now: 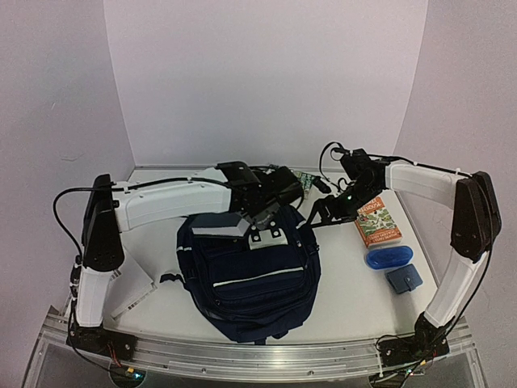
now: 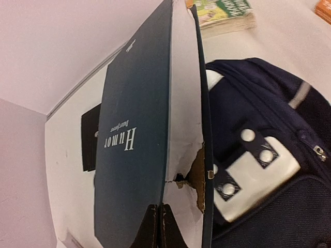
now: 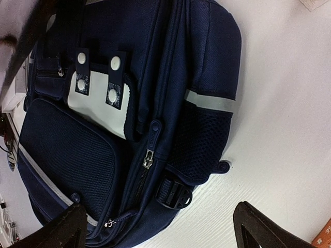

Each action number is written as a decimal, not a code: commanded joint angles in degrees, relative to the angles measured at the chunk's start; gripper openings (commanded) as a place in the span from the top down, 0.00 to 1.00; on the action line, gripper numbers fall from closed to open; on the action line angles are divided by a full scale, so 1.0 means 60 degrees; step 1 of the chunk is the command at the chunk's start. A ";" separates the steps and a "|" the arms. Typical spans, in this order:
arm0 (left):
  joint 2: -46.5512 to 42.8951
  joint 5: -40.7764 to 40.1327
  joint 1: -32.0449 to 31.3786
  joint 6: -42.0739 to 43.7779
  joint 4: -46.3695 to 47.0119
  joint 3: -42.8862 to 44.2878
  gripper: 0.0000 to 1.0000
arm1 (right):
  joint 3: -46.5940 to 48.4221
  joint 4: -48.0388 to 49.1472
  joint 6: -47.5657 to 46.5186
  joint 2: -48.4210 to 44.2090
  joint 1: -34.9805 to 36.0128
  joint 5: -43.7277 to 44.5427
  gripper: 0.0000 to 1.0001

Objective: Pack the student bag
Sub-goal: Place the book in the student bag, then pick up the book from the student bag.

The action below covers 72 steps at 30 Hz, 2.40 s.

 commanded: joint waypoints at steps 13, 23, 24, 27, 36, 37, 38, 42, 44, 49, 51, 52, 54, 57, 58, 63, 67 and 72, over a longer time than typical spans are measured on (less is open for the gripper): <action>-0.4664 0.6610 0.2531 -0.0718 0.4792 -0.4783 0.00 | -0.0088 0.1974 0.2237 0.0586 0.0026 -0.1680 0.02; -0.4983 0.9728 0.5429 -0.0667 0.5974 -0.5967 0.00 | 0.0207 0.3642 0.3919 0.1725 0.0442 -0.2235 0.02; -0.4877 1.0033 0.5574 -0.0688 0.6116 -0.5977 0.00 | 0.0273 0.3701 0.3973 0.1866 0.0515 -0.2221 0.02; -0.4409 1.0658 0.5735 -0.0762 0.6361 -0.5909 0.01 | 0.0466 0.3880 0.4244 0.2324 0.0633 -0.2272 0.02; -0.3472 1.1955 0.5735 -0.1415 0.7371 -0.6727 0.15 | 0.0780 0.4651 0.4861 0.2967 0.0825 -0.2605 0.02; -0.3396 1.2078 0.5731 -0.1501 0.7478 -0.6825 0.18 | 0.0835 0.4699 0.4914 0.3039 0.0833 -0.2660 0.02; -0.3310 1.2200 0.5723 -0.1599 0.7600 -0.6916 0.21 | 0.0909 0.4735 0.4958 0.3120 0.0843 -0.2732 0.02; -0.3092 1.2412 0.5583 -0.1788 0.7841 -0.7080 0.33 | 0.0898 0.4964 0.5085 0.3159 0.0859 -0.3024 0.04; -0.3061 1.2433 0.5458 -0.1820 0.7884 -0.7101 0.38 | 0.0773 0.4985 0.5022 0.3007 0.0860 -0.3168 0.05; -0.3019 1.2512 0.5134 -0.1927 0.8057 -0.7135 0.44 | 0.0403 0.5024 0.4727 0.2437 0.0865 -0.3335 0.06; -0.2916 1.2660 0.5036 -0.2003 0.8203 -0.7126 0.47 | 0.0429 0.5064 0.4780 0.2458 0.0860 -0.3461 0.08; -0.2858 1.2710 0.4967 -0.2018 0.8281 -0.7113 0.48 | 0.0455 0.5084 0.4824 0.2504 0.0868 -0.3496 0.08; -0.2716 1.2752 0.4810 -0.2019 0.8358 -0.7017 0.49 | 0.0503 0.5186 0.4936 0.2603 0.0865 -0.3637 0.10; -0.2525 1.2896 0.4688 -0.2105 0.8511 -0.6946 0.50 | 0.0526 0.5338 0.5093 0.2611 0.0858 -0.3902 0.15; -0.2494 1.2973 0.4681 -0.2166 0.8616 -0.6972 0.52 | 0.0511 0.5386 0.5120 0.2552 0.0860 -0.3987 0.17; -0.2657 1.3074 0.4665 -0.2223 0.9019 -0.7216 0.52 | 0.0428 0.5474 0.5120 0.1851 0.0859 -0.4188 0.36; -0.3003 1.3039 0.4665 -0.2088 0.9024 -0.7331 0.51 | 0.0239 0.5472 0.5064 0.1070 0.0854 -0.4280 0.46; -0.3343 1.3072 0.4664 -0.2061 0.9207 -0.7371 0.50 | -0.0031 0.5473 0.5104 0.0299 0.0862 -0.4285 0.50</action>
